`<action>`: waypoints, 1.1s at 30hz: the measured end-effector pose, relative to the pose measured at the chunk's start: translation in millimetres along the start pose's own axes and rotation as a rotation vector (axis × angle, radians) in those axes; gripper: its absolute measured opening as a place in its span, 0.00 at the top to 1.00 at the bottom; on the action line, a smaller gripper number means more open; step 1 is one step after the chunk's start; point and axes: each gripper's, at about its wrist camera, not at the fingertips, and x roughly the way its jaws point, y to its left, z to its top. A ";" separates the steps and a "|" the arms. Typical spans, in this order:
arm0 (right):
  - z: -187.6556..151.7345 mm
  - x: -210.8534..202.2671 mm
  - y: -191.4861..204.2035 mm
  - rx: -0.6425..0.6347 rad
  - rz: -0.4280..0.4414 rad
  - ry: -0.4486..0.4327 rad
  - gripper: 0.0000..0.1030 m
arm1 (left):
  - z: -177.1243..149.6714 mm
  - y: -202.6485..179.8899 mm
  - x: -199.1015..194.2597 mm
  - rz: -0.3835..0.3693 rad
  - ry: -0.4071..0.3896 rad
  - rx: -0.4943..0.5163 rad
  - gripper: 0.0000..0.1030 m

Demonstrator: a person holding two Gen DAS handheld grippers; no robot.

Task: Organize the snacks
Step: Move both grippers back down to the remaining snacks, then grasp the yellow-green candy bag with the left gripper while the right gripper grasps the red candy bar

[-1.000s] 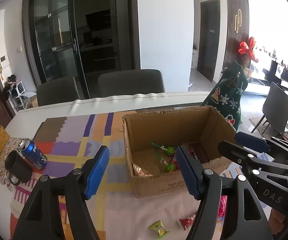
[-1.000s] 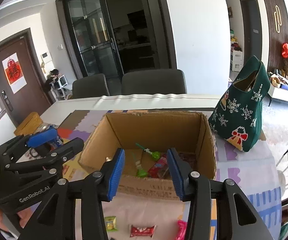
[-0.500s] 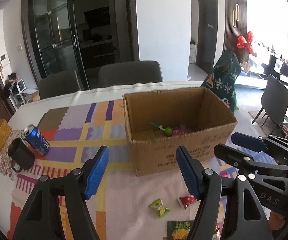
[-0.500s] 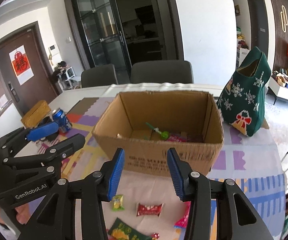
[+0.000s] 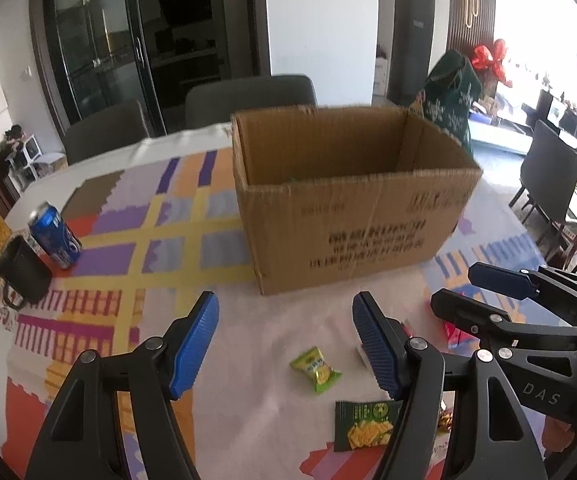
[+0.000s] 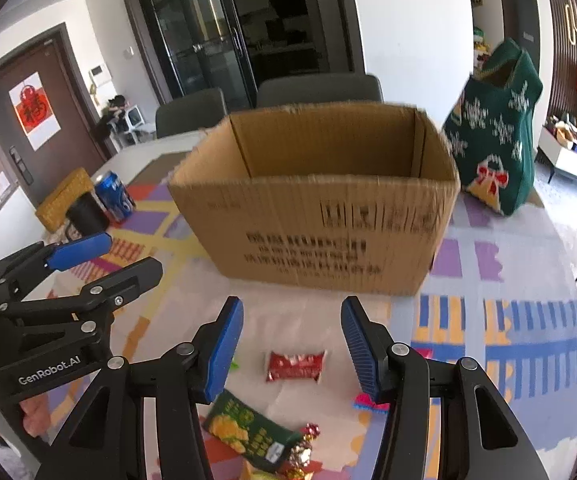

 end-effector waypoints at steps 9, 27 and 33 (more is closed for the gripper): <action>-24.9 20.7 -6.7 0.015 -0.004 0.078 0.49 | -26.4 -1.3 26.2 -0.036 0.073 -0.006 0.33; -43.5 44.1 -7.8 0.017 -0.012 0.151 0.49 | -51.3 -0.9 74.9 -0.118 0.192 -0.079 0.43; -45.2 51.5 -7.3 0.024 -0.008 0.167 0.49 | -53.1 -0.7 87.5 -0.125 0.219 -0.121 0.46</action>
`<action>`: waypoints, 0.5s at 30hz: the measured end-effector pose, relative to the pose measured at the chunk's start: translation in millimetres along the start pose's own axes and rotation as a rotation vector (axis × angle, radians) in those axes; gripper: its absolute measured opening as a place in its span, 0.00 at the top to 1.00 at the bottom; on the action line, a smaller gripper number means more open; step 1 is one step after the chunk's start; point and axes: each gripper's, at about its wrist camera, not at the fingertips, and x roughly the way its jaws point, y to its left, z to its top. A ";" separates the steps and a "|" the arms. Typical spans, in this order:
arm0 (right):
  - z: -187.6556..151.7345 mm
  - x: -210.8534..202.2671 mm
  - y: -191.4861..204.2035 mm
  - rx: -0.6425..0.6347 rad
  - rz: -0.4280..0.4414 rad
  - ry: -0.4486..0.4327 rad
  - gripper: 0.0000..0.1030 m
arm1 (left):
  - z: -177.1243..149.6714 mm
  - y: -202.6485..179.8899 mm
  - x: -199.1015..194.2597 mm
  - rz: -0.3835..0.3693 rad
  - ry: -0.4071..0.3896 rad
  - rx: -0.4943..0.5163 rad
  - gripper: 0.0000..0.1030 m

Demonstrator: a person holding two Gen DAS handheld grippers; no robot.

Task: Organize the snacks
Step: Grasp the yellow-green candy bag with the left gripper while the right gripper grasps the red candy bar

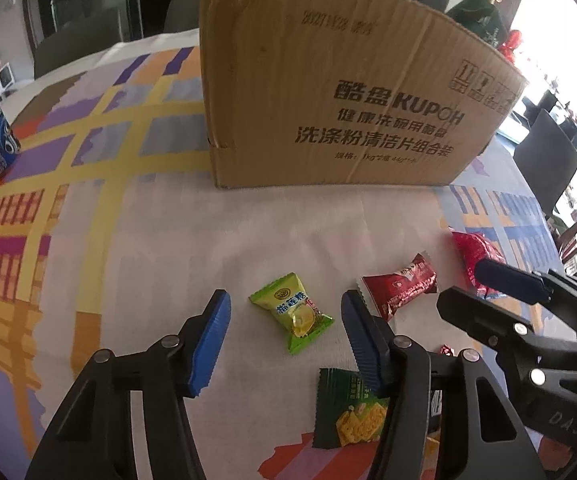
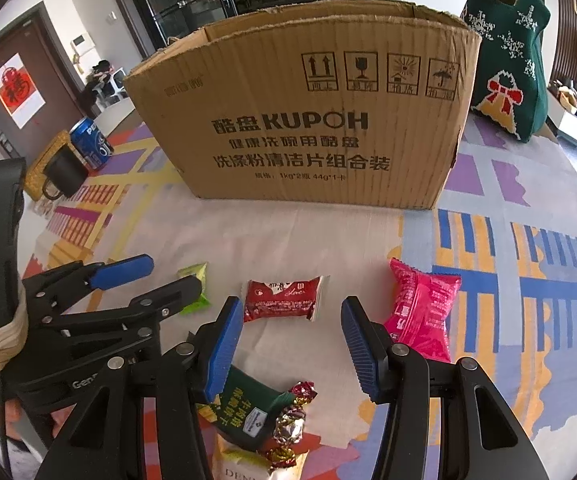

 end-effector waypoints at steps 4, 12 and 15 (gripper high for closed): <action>-0.2 4.1 0.2 0.003 0.001 0.009 0.49 | 0.2 0.4 7.4 0.003 0.015 -0.019 0.51; -0.9 10.4 1.3 -0.004 0.001 0.022 0.49 | 0.5 2.6 16.0 -0.009 0.032 -0.034 0.66; -0.1 14.4 2.0 -0.003 0.003 0.030 0.49 | 0.8 3.2 16.2 -0.004 0.032 -0.027 0.77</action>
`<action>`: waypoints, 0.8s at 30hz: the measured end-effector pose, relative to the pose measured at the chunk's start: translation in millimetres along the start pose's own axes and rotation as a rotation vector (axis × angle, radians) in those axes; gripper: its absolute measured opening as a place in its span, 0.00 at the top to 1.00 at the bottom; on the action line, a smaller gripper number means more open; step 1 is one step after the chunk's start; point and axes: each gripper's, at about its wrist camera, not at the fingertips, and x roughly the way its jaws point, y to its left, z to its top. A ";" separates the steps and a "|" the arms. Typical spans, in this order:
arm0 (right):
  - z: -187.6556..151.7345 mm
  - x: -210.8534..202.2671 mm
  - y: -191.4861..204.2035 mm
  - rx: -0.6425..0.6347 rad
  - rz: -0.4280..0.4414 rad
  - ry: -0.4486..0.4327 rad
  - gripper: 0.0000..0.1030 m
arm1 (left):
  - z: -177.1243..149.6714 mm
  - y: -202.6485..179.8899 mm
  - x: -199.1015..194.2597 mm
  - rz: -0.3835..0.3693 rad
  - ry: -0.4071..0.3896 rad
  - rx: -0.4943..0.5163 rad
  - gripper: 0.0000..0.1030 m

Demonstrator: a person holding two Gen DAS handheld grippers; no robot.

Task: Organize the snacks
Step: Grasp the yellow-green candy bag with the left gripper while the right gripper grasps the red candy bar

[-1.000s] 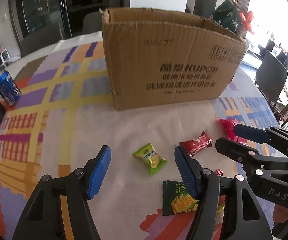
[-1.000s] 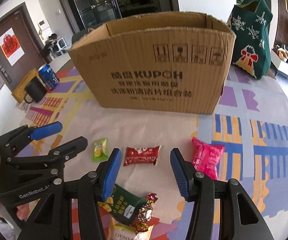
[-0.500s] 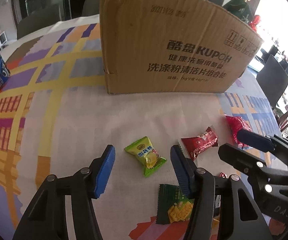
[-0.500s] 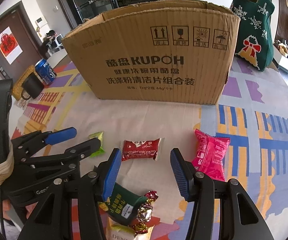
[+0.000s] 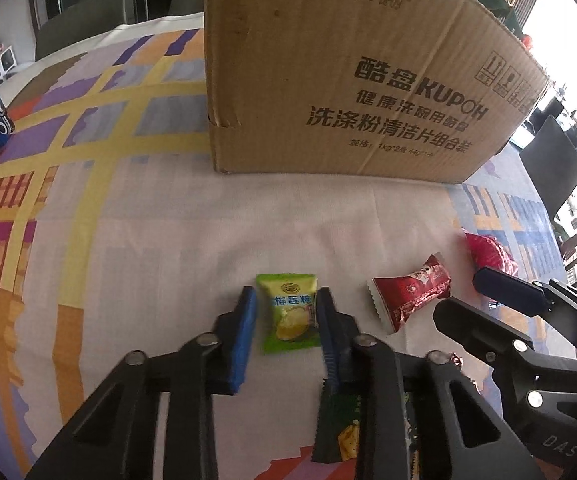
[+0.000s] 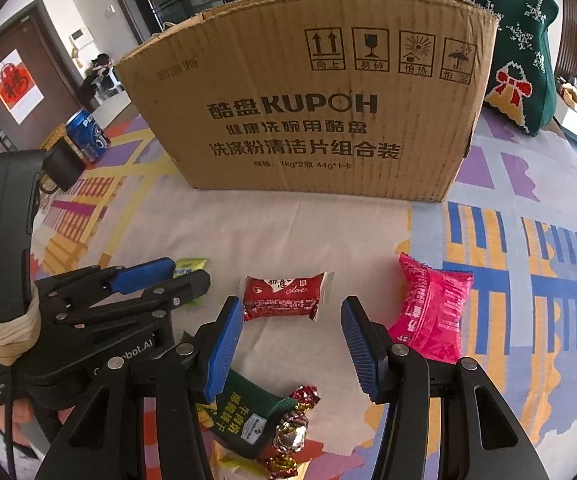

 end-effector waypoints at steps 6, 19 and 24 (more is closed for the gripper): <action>2.4 10.2 7.4 -0.010 0.009 0.016 0.49 | -1.3 3.4 -3.0 0.002 -0.006 0.010 0.79; 10.0 38.7 18.9 -0.060 -0.034 0.057 0.42 | -5.5 14.2 -12.7 -0.002 -0.021 -0.025 0.79; 8.7 44.7 20.6 -0.080 -0.054 0.063 0.42 | -6.8 13.6 -12.9 -0.005 -0.022 -0.024 0.79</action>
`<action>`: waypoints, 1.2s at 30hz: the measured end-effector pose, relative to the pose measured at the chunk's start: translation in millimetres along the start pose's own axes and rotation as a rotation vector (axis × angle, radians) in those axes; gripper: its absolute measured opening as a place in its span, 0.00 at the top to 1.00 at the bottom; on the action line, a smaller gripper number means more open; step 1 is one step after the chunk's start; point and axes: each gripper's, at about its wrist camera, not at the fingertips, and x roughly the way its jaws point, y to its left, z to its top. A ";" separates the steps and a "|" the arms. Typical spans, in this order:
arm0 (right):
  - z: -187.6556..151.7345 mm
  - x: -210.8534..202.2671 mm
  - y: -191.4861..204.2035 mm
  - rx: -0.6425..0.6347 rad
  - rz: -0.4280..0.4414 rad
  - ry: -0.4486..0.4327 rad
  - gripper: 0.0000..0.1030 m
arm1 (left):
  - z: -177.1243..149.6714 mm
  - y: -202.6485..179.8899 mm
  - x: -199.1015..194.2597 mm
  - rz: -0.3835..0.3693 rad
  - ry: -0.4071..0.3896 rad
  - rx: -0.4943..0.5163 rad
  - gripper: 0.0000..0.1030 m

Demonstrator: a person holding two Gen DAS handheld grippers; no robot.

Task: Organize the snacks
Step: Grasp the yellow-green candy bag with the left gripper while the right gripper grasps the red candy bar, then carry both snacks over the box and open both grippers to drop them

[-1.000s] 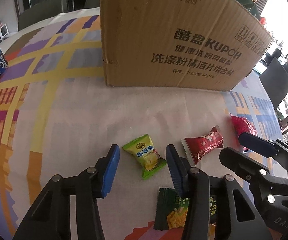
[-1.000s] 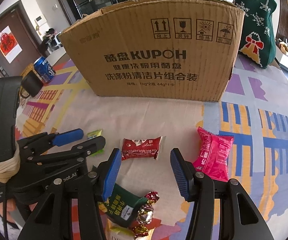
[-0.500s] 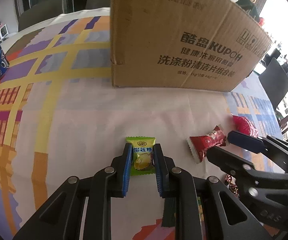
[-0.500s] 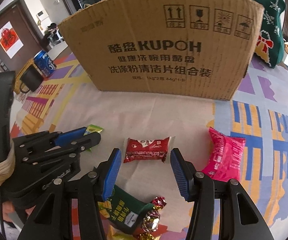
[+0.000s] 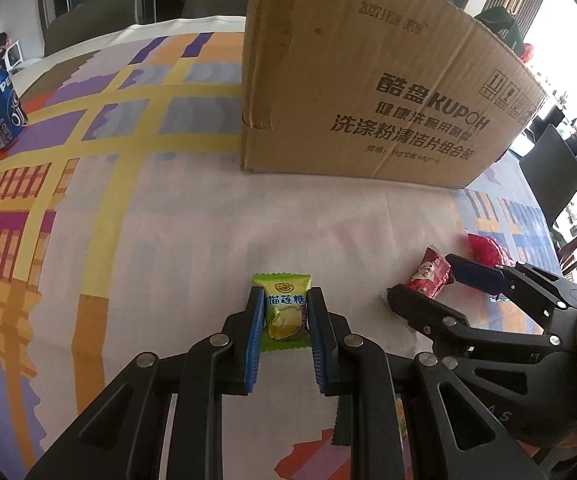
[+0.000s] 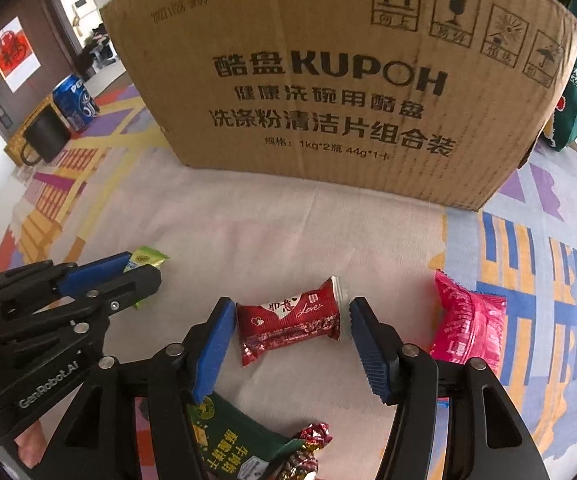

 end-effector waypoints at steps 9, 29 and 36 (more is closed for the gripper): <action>-4.0 -2.3 2.6 -0.021 -0.017 -0.017 0.56 | -0.9 -2.3 -5.1 -0.005 -0.013 0.006 0.79; -5.3 -68.4 -18.8 0.045 0.007 -0.156 0.57 | 12.1 -24.6 -65.0 -0.028 -0.157 0.059 0.79; 3.3 -108.9 -20.7 0.048 0.022 -0.249 0.56 | 26.3 -32.3 -97.7 -0.033 -0.242 0.078 0.79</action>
